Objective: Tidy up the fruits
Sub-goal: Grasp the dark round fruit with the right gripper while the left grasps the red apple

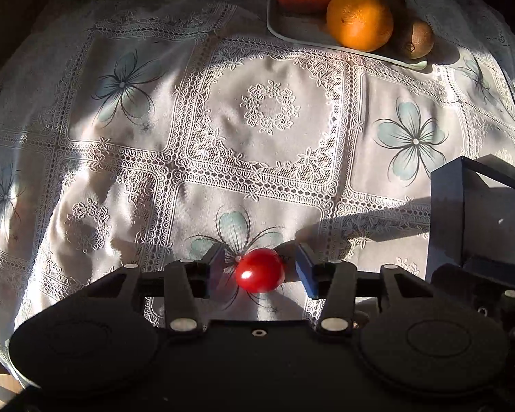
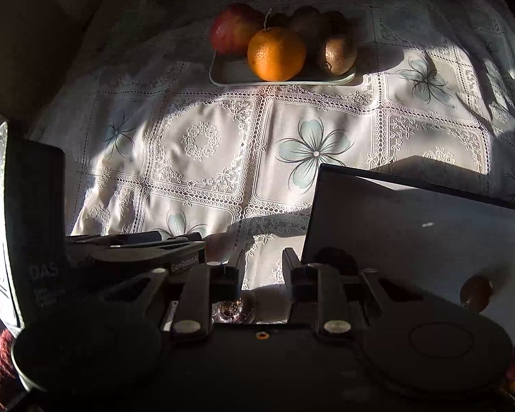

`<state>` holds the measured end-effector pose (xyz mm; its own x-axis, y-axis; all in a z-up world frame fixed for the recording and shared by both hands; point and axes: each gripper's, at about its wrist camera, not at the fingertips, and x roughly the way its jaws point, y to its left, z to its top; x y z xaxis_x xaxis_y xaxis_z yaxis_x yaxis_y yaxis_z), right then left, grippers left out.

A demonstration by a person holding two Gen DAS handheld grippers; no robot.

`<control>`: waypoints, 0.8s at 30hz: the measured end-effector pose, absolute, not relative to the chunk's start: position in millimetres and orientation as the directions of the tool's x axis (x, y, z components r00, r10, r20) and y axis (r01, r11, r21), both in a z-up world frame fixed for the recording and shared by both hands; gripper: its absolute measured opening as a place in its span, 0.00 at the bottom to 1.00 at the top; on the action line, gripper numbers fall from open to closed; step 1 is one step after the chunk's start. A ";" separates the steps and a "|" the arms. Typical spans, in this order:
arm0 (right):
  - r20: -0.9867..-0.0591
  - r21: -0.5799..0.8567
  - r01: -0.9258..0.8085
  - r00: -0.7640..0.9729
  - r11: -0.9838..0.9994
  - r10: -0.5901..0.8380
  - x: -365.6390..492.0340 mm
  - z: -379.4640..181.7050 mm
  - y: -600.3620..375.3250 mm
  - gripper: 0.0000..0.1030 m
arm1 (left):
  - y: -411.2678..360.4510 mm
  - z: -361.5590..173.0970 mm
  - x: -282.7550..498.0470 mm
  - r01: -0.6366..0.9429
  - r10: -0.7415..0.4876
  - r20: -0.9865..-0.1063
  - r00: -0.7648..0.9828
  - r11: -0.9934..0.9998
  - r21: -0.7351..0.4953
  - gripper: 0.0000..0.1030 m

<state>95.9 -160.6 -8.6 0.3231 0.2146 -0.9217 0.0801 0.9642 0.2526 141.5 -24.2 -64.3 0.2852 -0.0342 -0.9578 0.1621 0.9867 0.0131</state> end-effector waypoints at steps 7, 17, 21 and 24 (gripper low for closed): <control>-0.927 0.247 0.070 0.308 0.967 0.214 93.9 -9.7 -157.9 0.26 | -30.4 -97.1 147.0 0.187 0.029 -0.973 0.230 0.980 0.074 0.51; -0.941 0.254 -0.022 0.225 0.967 0.252 91.0 -25.1 -127.8 0.32 | 13.4 -47.1 154.3 0.011 0.068 -0.942 0.328 0.997 0.076 0.42; -0.961 0.207 -0.051 0.175 0.977 0.213 92.2 -43.2 -106.8 0.35 | 29.9 -27.9 156.5 -0.034 0.068 -0.931 0.358 0.998 0.060 0.43; -0.976 0.159 -0.060 0.144 0.985 0.166 94.1 -56.7 -95.8 0.37 | 34.4 -22.2 156.8 -0.041 0.064 -0.927 0.370 0.998 0.053 0.43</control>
